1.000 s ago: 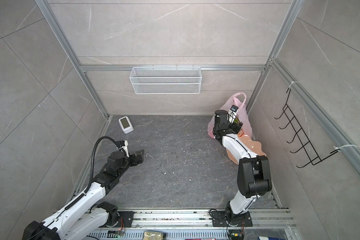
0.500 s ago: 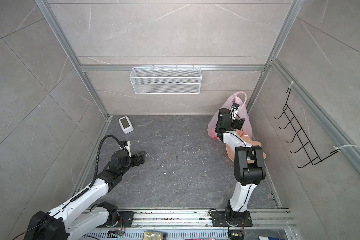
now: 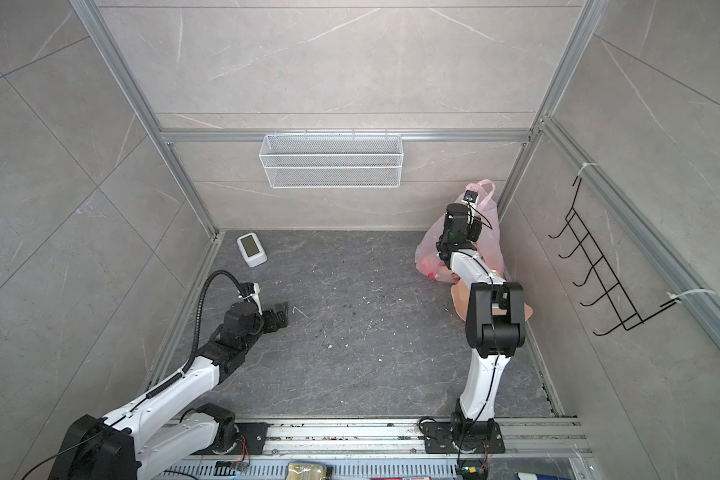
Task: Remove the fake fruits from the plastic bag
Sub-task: 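Lift the pink bag by its handles with the right gripper toward table center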
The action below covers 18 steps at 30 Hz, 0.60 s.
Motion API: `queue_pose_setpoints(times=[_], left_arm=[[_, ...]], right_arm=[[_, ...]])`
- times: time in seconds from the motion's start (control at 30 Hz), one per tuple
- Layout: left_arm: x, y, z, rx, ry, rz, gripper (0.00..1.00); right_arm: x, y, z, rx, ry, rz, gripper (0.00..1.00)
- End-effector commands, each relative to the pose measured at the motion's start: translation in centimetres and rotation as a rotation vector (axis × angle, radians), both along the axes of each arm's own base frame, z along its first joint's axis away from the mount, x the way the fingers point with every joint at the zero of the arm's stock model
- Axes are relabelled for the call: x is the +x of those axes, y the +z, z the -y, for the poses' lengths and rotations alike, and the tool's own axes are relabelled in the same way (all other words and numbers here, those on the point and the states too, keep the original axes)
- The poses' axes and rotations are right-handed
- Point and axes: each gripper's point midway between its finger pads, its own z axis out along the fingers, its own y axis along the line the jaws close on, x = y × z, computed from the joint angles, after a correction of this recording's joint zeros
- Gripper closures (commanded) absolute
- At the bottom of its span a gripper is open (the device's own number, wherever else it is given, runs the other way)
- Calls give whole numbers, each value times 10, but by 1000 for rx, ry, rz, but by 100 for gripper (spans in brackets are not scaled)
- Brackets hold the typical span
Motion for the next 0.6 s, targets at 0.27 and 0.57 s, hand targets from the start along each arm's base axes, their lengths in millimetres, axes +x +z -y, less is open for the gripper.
queue_pose_setpoints(times=[0.27, 0.57], left_arm=[[3, 16, -15, 36, 71, 72, 0], [-2, 24, -21, 32, 96, 91, 0]], right_arm=[[17, 10, -129, -38, 338, -66, 100], [-10, 39, -211, -22, 493, -41, 100]])
